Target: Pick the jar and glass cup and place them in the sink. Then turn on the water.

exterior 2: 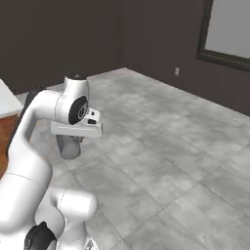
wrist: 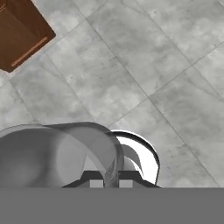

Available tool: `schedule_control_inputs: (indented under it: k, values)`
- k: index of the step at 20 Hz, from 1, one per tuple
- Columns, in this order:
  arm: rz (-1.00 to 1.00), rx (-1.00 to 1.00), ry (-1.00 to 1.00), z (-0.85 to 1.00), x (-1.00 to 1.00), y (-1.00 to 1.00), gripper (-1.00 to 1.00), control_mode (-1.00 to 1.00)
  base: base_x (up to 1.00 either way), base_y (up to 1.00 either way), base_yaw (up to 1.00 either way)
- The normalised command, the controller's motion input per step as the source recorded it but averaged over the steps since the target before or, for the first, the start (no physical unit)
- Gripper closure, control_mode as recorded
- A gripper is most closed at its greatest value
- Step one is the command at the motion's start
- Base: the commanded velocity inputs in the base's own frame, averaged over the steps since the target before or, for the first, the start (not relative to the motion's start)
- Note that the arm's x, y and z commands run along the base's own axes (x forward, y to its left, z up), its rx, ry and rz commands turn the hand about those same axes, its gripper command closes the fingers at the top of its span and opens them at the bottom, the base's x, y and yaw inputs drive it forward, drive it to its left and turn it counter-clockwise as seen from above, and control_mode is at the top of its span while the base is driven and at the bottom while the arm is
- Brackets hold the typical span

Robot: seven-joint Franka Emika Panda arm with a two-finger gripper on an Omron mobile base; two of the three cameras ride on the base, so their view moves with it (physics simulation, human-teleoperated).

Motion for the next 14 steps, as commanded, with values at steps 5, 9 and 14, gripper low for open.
schedule_control_inputs:
  k: [5, 9, 14]
  values:
    - [0.0, 0.0, 0.0, 0.0, 0.0, 0.0, 1.0, 1.0, -0.2, 0.0, -0.78]
    - [0.0, 0.0, 0.0, 0.0, 0.0, 0.0, 1.0, 1.0, -0.11, 0.16, -0.84]
    - [0.0, 0.0, 0.0, 0.0, 0.0, 0.0, 1.0, 1.0, -0.11, 0.23, -0.89]
